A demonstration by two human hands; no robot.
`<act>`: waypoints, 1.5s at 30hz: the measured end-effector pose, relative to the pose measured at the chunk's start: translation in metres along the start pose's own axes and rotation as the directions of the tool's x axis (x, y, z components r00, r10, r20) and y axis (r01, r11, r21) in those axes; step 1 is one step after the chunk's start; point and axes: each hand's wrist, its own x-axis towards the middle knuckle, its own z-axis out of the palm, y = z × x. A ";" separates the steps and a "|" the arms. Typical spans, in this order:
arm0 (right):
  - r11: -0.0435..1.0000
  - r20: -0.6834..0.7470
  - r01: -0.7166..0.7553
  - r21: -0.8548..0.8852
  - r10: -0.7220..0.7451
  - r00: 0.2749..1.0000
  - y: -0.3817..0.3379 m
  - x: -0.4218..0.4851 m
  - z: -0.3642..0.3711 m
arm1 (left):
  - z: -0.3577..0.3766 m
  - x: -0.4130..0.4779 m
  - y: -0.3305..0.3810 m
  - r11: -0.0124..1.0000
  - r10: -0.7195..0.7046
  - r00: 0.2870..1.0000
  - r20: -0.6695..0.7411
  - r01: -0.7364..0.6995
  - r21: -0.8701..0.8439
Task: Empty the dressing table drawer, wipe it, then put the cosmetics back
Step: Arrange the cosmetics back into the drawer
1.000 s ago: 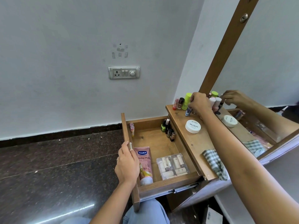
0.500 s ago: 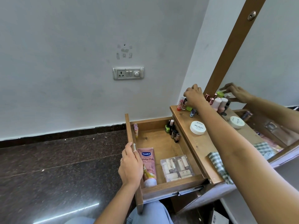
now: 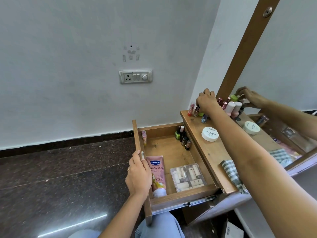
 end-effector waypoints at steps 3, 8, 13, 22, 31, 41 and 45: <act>0.998 -0.010 0.032 -0.055 -0.032 0.999 0.002 -0.006 -0.013 | 0.001 0.000 0.000 1.000 0.007 1.000 -0.001 -0.007 -0.004; 0.998 -0.126 0.008 0.056 -0.001 0.992 0.004 -0.026 -0.056 | 0.000 0.000 -0.001 1.000 0.011 1.000 0.008 -0.011 -0.005; 0.868 0.019 -0.009 0.496 -0.001 1.000 -0.029 -0.052 -0.076 | 0.001 0.000 -0.002 1.000 0.011 1.000 0.010 -0.011 -0.004; 0.972 0.237 0.096 0.214 -0.146 0.960 -0.102 -0.056 -0.001 | -0.001 0.000 0.000 1.000 0.003 1.000 0.009 -0.003 0.005; 0.988 0.140 0.151 -0.037 -0.144 0.980 -0.122 -0.053 0.038 | -0.001 0.000 0.001 1.000 0.004 1.000 0.006 -0.004 -0.001; 0.985 0.185 0.090 -0.150 -0.061 0.981 -0.139 -0.054 0.038 | 0.000 0.000 0.000 1.000 0.002 1.000 0.009 -0.002 -0.010; 0.988 0.183 0.051 -0.145 -0.024 0.983 -0.139 -0.052 0.039 | -0.001 0.000 0.000 1.000 0.003 1.000 0.010 -0.003 -0.013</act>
